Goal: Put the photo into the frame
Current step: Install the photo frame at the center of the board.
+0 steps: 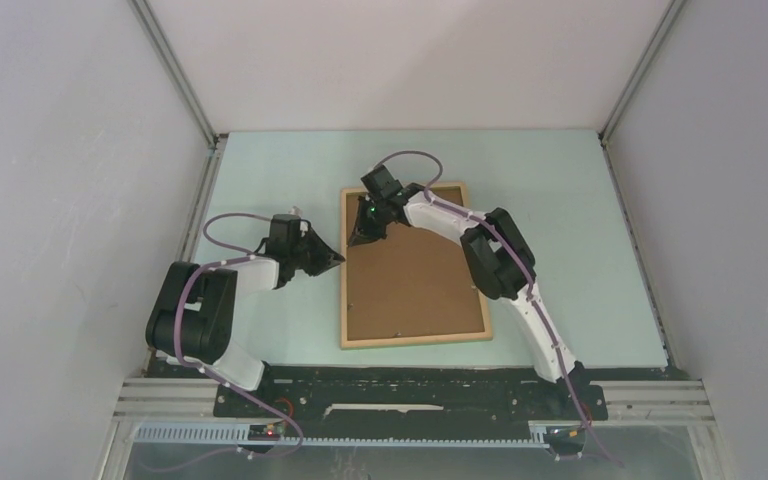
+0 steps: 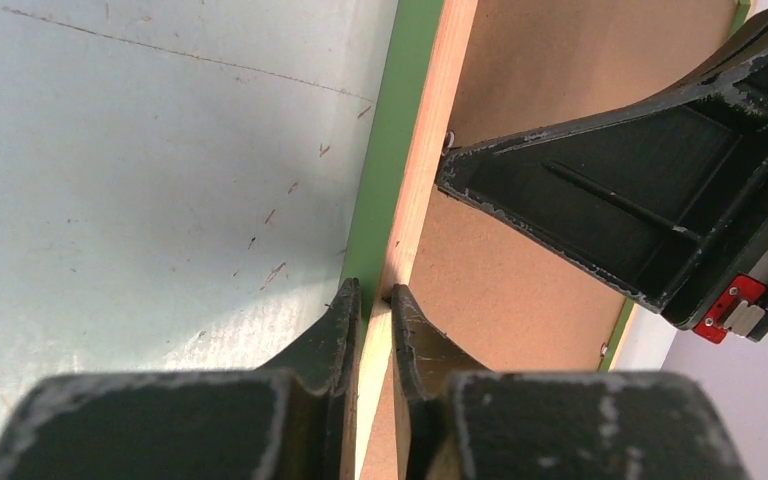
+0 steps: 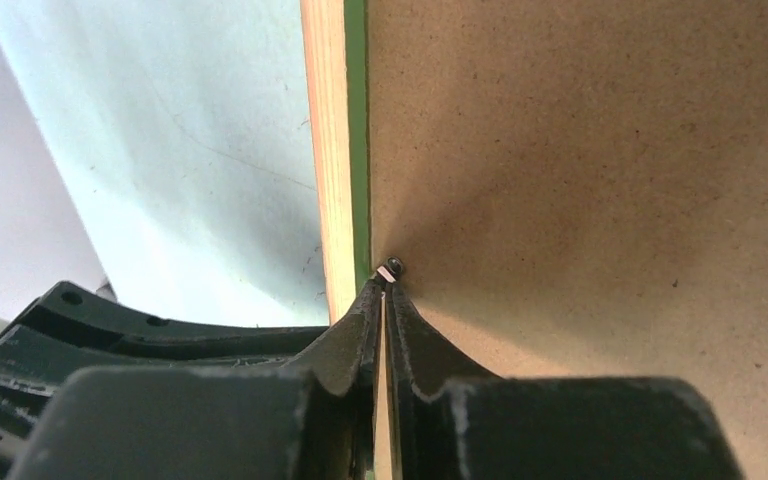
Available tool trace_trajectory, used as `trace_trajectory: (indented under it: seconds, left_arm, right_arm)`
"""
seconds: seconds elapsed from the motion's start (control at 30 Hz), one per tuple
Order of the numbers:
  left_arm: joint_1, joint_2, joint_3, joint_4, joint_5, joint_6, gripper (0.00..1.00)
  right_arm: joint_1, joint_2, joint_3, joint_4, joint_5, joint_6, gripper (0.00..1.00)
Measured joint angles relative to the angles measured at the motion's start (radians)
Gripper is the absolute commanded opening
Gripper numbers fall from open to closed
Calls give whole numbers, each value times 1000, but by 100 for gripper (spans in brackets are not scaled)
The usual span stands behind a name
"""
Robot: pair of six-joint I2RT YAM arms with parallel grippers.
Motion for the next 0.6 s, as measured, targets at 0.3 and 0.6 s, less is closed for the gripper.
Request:
trace_trajectory:
  seconds: [0.3, 0.6]
  left_arm:
    - [-3, -5, -2, -1, -1, 1, 9]
    - [-3, -2, -2, 4, 6, 2, 8]
  right_arm:
    - [52, 109, 297, -312, 168, -76, 6]
    - [103, 204, 524, -502, 324, -128, 0]
